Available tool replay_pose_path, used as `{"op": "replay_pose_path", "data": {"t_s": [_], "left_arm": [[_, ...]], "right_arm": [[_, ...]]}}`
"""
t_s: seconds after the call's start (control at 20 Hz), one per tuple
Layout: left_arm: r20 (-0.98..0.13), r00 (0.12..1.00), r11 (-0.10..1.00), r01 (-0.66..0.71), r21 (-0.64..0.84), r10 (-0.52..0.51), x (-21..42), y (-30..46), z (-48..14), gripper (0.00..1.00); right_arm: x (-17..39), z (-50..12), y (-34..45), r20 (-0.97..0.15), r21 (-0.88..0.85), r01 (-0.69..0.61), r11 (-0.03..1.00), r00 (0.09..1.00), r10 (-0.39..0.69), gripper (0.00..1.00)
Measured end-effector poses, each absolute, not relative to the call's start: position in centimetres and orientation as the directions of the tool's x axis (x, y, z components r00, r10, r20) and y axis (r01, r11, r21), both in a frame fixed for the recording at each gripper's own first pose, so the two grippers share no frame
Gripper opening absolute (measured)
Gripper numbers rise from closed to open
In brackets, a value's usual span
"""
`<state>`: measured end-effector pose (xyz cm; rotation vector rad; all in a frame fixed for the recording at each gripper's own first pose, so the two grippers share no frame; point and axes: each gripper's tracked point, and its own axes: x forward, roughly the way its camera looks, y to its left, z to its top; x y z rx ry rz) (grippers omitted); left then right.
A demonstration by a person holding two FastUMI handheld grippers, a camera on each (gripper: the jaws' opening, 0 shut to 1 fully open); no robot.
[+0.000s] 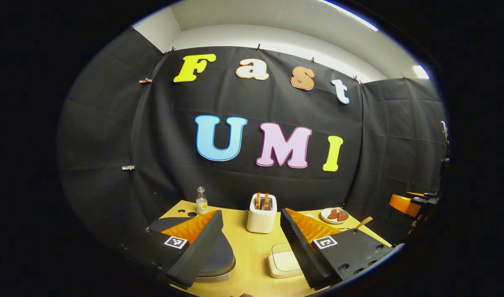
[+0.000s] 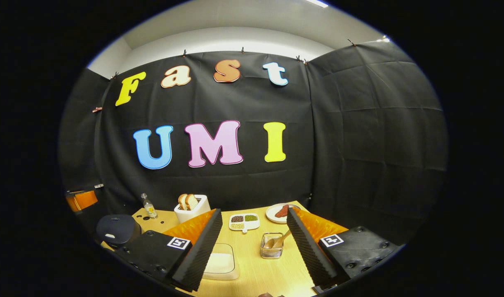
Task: Close the left gripper, press the button to open the rice cooker; take a wooden spoon from the chopstick holder with the right hand, scoop a spoonful of rice and pour it into the rice cooker, then put the wooden spoon back into the chopstick holder.
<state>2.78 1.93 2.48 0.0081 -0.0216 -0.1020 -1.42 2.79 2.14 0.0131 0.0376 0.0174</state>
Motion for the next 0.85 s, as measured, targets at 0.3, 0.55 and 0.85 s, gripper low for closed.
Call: {"op": "replay_pose_path", "data": {"t_s": [0.3, 0.55, 0.85], "left_arm": [[0.035, 0.995, 0.995, 0.096, -0.003, -0.095, 1.2, 0.4, 2.1, 0.95], [0.031, 0.997, 0.998, 0.069, -0.012, -0.069, 0.5, -0.8, 1.4, 0.95], [0.009, 0.996, 0.996, 0.085, -0.011, -0.085, 0.3, -2.7, 0.8, 0.95]], "right_arm": [[-0.9, 2.1, 2.2, -0.016, 0.023, -0.065, 0.998, 0.998, 0.066, 0.98], [-0.7, 1.2, 1.2, -0.049, 0.036, -0.102, 0.994, 0.993, 0.104, 0.98], [-0.1, 0.7, -0.4, -0.058, 0.046, -0.096, 0.994, 0.993, 0.099, 0.98]]}}
